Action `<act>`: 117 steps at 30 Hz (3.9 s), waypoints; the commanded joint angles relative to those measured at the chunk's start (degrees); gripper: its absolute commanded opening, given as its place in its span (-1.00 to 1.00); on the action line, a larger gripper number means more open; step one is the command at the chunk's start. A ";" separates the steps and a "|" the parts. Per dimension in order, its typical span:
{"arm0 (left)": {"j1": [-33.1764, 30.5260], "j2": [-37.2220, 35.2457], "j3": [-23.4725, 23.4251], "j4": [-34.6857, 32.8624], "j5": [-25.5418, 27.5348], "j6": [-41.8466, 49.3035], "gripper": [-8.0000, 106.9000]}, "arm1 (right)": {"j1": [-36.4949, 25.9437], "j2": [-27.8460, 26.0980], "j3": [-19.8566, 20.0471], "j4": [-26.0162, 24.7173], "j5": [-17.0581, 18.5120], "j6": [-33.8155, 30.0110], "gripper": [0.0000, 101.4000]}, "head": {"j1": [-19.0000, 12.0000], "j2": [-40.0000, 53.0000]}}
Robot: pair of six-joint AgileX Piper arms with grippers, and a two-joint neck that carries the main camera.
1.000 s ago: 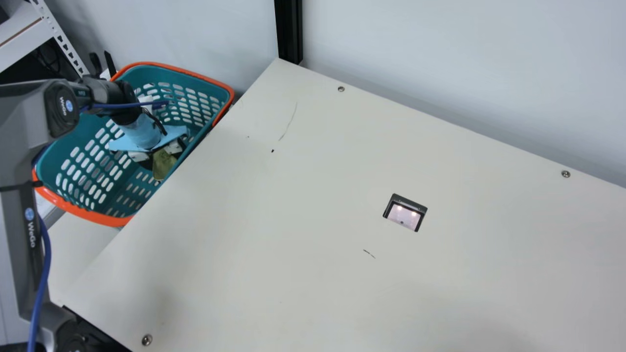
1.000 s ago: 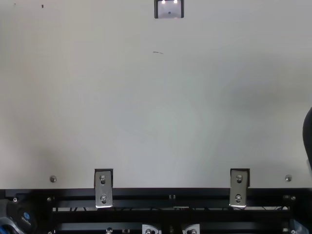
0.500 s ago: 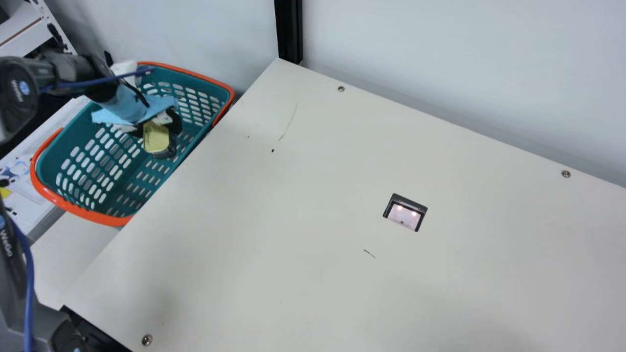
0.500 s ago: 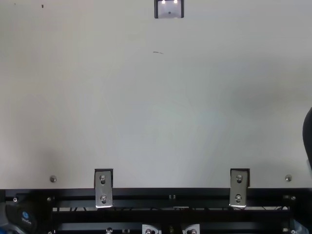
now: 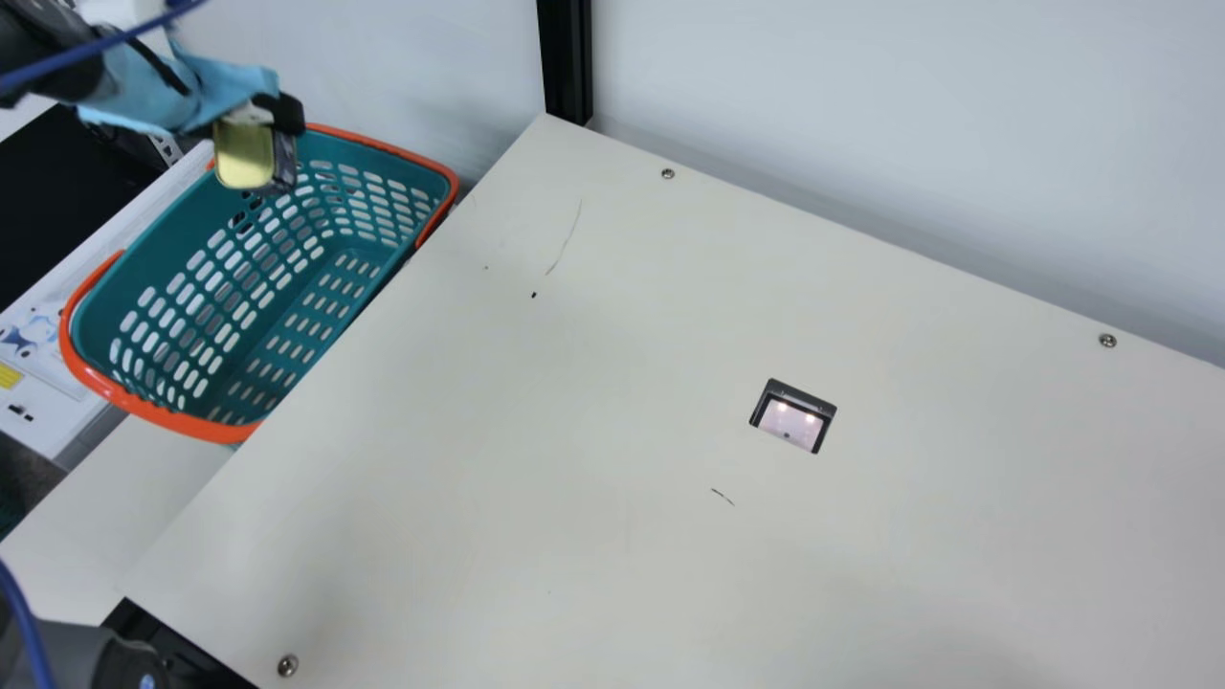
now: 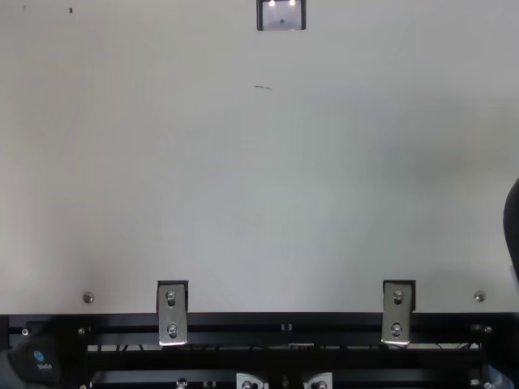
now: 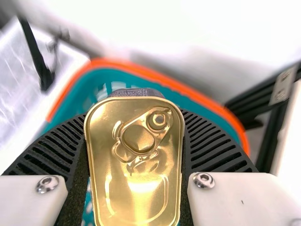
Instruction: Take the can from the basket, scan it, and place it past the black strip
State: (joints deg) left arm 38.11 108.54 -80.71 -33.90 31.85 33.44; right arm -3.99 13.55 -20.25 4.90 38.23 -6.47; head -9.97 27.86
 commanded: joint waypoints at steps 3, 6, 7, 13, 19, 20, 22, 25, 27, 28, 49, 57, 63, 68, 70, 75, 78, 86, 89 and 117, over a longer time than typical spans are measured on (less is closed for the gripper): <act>0.65 -7.45 0.47 -2.17 1.78 2.06 -0.68 | 0.00 0.00 0.00 0.00 0.00 0.00 1.00 | -2.31 0.62; 0.90 -11.21 1.02 -2.88 4.21 1.88 -0.68 | 0.00 0.00 0.00 0.00 0.00 0.00 1.00 | -2.31 0.62; 0.90 -12.43 1.16 -2.89 5.29 1.49 -0.68 | 0.00 0.00 0.00 0.00 0.00 0.00 1.00 | -2.31 0.62; -0.08 -19.72 2.40 -2.07 14.48 -3.22 -0.68 | 0.00 0.00 0.00 0.00 0.00 0.00 1.00 | -2.31 0.62; -3.27 -27.19 4.06 -0.50 22.47 -8.93 -0.68 | 0.00 0.00 0.00 0.00 0.00 0.00 1.00 | -2.31 0.62; -4.05 -28.38 4.42 -0.12 23.39 -9.92 -0.68 | 0.00 0.00 0.00 0.00 0.00 0.00 1.00 | -2.31 0.62; -5.87 -30.71 5.14 0.79 25.01 -12.06 -0.68 | 0.00 0.00 0.00 0.00 0.00 0.00 1.00 | -2.31 0.62; -9.02 -34.05 6.42 2.78 25.96 -14.75 -0.68 | 0.00 0.00 0.00 0.00 0.00 0.00 1.00 | -2.31 0.62; -8.14 -32.91 6.39 2.39 26.17 -14.04 -0.68 | 0.00 0.00 0.00 0.00 0.00 0.00 1.00 | -2.31 0.62; -8.78 -33.70 6.40 2.67 26.43 -14.59 -0.68 | 0.00 0.00 0.00 0.00 0.00 0.00 1.00 | -2.31 0.62; -8.86 -33.54 4.14 4.14 35.69 -23.13 -0.68 | 0.00 0.00 0.00 0.00 0.00 0.00 1.00 | -2.31 0.62; -13.97 -31.40 7.30 4.83 38.05 -33.30 -0.68 | 0.00 0.00 0.00 0.00 0.00 0.00 1.00 | -2.31 0.62; -16.54 -30.17 10.36 4.19 38.05 -38.13 -0.68 | 0.00 0.00 0.00 0.00 0.00 0.00 1.00 | -2.31 0.62; -17.27 -28.87 12.10 2.18 38.05 -41.01 -0.68 | 0.00 0.00 0.00 0.00 0.00 0.00 1.00 | -2.31 0.62; -17.55 -28.31 12.72 1.15 38.05 -42.16 -0.68 | 0.00 0.00 0.00 0.00 0.00 0.00 1.00 | -2.31 0.62; -18.43 -27.08 14.62 -1.62 38.05 -45.01 -0.68 | 0.00 0.00 0.00 0.00 0.00 0.00 1.00 | -2.31 0.62; -19.18 -26.52 16.00 -3.15 38.05 -46.53 -0.68 | 0.00 0.00 0.00 0.00 0.00 0.00 1.00 | -2.31 0.62; -20.58 -25.54 18.60 -6.49 38.05 -50.00 -0.68 | 0.00 0.00 0.00 0.00 0.00 0.00 1.00 | -2.31 0.62; -20.87 -25.01 19.37 -8.25 38.05 -50.99 -0.68 | 0.00 0.00 0.00 0.00 0.00 0.00 1.00 | -2.31 0.62; -22.41 -24.88 20.70 -14.05 37.55 -56.03 -0.68 | 0.00 0.00 0.00 0.00 0.00 0.00 1.00 | -2.31 0.62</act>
State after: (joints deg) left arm 15.90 83.80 -60.00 -48.22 69.64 -22.78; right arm -3.99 13.55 -20.25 4.90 38.23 -6.47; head -9.97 27.86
